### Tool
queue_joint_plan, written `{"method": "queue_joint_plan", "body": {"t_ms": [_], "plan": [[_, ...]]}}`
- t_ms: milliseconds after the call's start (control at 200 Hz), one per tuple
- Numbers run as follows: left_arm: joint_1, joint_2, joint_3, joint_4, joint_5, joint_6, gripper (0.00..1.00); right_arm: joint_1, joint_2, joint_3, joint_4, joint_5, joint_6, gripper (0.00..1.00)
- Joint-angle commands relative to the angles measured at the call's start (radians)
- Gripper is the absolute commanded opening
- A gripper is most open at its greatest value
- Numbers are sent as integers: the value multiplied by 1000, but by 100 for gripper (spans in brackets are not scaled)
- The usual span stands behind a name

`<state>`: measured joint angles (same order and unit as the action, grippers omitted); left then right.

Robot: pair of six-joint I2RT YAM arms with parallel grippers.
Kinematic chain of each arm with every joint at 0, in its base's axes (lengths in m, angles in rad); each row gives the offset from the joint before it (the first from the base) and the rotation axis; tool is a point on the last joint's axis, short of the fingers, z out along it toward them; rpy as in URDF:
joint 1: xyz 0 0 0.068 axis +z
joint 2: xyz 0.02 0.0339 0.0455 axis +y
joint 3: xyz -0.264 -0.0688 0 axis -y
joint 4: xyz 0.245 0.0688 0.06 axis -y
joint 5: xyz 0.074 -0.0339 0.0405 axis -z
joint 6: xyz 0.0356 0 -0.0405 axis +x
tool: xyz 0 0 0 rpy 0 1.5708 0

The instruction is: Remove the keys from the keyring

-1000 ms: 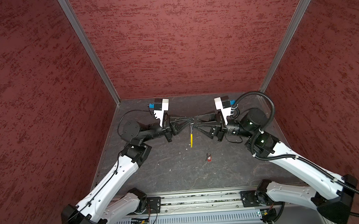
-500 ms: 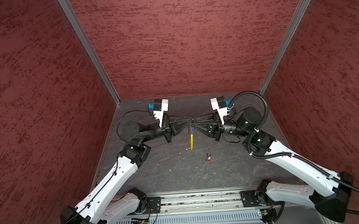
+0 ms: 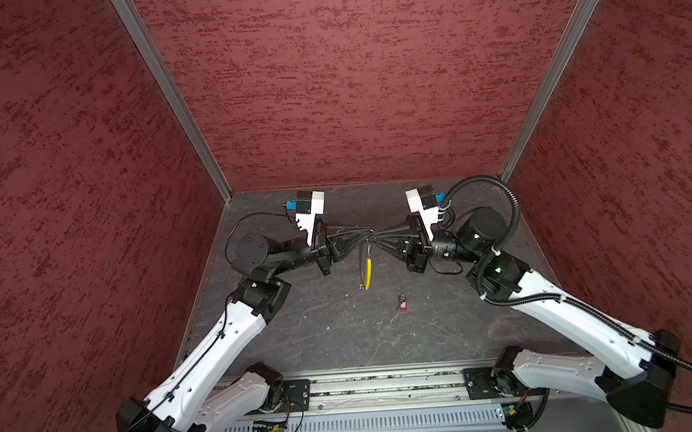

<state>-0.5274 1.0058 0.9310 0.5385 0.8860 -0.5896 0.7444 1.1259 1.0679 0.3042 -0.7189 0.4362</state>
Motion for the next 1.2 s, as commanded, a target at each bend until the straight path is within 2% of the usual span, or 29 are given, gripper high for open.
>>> {"method": "queue_joint_plan", "body": {"t_ms": [0,185,240,371,426,501,726,952,1052,1192], "plan": [[-4,-16,-3,11,-6,7,0,-1,-5,19,29,-10,-1,0],[-4,-19,3,-15,-16,10,0,-1,-14,25,-8,2,-20,0],[-4,-22,5,-29,-21,14,11,-1,-20,23,-13,4,-23,0],[5,-39,22,-112,-36,42,52,-2,-34,29,-62,16,-47,0],[11,-49,35,-161,-38,65,60,-4,-39,36,-96,19,-62,0],[17,-64,54,-227,-40,102,65,-7,-46,46,-142,17,-84,0],[23,-54,193,-575,-11,226,68,-37,-19,155,-387,-29,-155,0],[25,-17,335,-882,8,313,66,-45,7,255,-586,-79,-221,0],[24,4,383,-956,26,331,60,-45,20,295,-655,-89,-236,0],[24,45,440,-1035,44,343,45,-45,34,336,-715,-108,-249,0]]}}
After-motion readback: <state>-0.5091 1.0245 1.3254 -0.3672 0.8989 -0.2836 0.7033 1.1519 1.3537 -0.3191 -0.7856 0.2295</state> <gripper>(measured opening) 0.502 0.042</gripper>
